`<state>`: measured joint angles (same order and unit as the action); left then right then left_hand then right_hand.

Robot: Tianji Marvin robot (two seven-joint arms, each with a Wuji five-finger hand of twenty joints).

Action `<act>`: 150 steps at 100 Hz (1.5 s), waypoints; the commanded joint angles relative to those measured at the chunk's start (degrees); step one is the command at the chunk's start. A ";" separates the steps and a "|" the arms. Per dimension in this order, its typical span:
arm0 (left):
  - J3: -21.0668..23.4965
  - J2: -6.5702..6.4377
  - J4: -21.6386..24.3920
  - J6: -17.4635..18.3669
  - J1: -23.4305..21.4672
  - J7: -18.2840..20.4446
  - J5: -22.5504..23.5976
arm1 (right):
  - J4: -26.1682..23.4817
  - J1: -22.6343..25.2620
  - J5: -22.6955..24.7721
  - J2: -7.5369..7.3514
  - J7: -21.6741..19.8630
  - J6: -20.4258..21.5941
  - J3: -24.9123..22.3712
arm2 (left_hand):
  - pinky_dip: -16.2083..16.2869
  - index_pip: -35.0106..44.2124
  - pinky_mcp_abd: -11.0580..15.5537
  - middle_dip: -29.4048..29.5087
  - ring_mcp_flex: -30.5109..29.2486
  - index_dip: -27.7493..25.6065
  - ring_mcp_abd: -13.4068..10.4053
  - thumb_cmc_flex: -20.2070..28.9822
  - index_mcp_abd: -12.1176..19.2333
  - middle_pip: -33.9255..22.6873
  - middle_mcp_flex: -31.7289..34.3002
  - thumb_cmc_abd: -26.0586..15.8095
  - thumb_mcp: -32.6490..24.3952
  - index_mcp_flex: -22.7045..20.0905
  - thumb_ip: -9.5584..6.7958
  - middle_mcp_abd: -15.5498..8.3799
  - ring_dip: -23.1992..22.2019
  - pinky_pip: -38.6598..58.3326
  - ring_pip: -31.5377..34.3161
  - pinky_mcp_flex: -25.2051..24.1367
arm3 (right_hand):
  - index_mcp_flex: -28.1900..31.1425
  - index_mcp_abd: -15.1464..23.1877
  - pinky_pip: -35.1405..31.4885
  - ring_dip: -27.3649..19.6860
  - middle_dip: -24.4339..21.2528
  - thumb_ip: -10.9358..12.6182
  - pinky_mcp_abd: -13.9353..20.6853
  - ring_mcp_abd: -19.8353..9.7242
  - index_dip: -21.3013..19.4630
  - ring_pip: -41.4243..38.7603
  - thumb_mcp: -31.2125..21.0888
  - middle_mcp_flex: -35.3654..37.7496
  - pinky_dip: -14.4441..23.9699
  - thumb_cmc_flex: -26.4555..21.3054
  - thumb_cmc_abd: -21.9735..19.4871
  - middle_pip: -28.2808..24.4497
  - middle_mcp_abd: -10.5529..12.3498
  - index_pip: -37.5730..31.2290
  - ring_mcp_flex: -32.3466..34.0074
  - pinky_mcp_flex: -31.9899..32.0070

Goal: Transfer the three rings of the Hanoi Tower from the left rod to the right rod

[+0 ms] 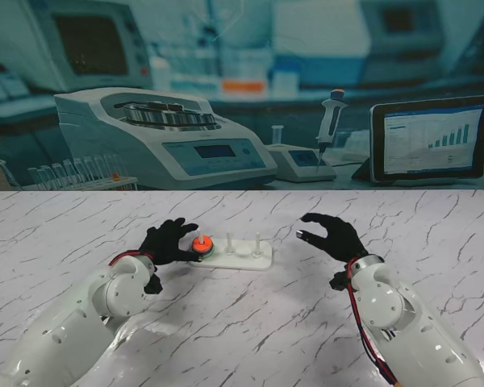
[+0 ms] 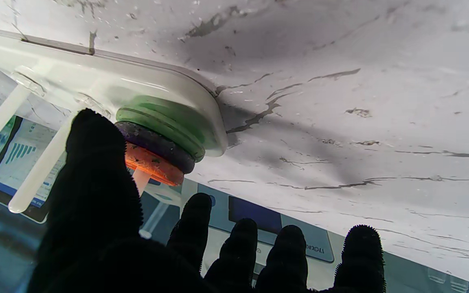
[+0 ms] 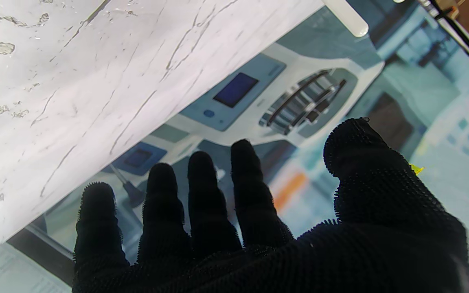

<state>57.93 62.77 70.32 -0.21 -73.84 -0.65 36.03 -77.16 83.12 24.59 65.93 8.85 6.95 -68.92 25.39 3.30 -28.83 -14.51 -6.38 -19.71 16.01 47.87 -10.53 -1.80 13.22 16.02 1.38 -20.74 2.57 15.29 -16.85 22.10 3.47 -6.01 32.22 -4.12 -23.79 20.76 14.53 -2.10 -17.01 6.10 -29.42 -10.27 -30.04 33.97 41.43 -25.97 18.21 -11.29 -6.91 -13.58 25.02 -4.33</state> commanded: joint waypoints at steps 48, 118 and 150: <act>-2.49 1.00 -2.53 1.02 2.33 0.36 -0.82 | 0.10 0.33 -0.37 0.52 0.04 -0.28 0.22 | 2.53 5.01 -1.39 -0.36 -0.84 -2.71 -0.48 4.62 3.39 -0.92 3.12 2.24 -2.18 -5.78 -1.46 -0.67 -0.40 1.07 0.79 0.78 | -0.49 0.51 0.62 0.17 -0.19 1.82 -0.82 0.32 0.42 -0.33 0.77 -1.63 0.56 -0.78 -1.46 -0.49 0.09 0.16 0.30 0.04; -0.11 1.49 0.64 -0.47 0.03 -1.85 -1.21 | 0.33 0.21 -0.55 0.57 0.06 -0.49 0.43 | 3.16 18.45 -1.33 -1.38 -4.23 -12.77 -0.65 10.83 13.88 -2.47 9.71 -1.64 -0.43 -14.30 -0.28 -3.48 -1.46 5.14 1.95 1.84 | -0.69 0.04 0.59 0.20 -0.19 1.83 -0.76 0.41 0.47 -0.82 1.05 -1.92 0.54 -1.63 -1.49 -0.88 -0.29 0.20 0.04 -0.13; 2.99 0.42 6.07 -1.05 -3.19 2.49 -0.74 | 0.41 0.20 -0.57 0.59 0.13 -0.46 0.43 | 2.83 19.08 -1.22 -1.31 -4.15 -13.43 -0.46 11.76 14.68 -2.39 10.59 -0.99 -0.38 -14.64 0.09 -3.58 -1.26 4.88 1.71 1.75 | -0.77 0.22 0.52 0.15 -0.24 1.85 -0.82 0.26 0.51 -0.84 1.27 -1.89 0.59 -1.57 -1.69 -0.87 -0.05 0.24 0.12 -0.20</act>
<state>60.73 63.34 75.45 -1.97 -76.40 0.49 35.29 -76.72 83.02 24.21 66.03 8.89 6.51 -68.76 27.80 17.71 -28.83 -15.61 -9.54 -30.51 16.01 55.93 -2.76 -4.02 22.48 17.43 2.28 -32.30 3.29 12.82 -17.71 25.54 5.25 -3.84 32.22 -4.12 -23.79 20.76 14.53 -2.10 -17.01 6.11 -29.42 -10.27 -29.93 33.97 41.43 -27.03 17.56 -11.91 -7.28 -13.58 25.02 -4.46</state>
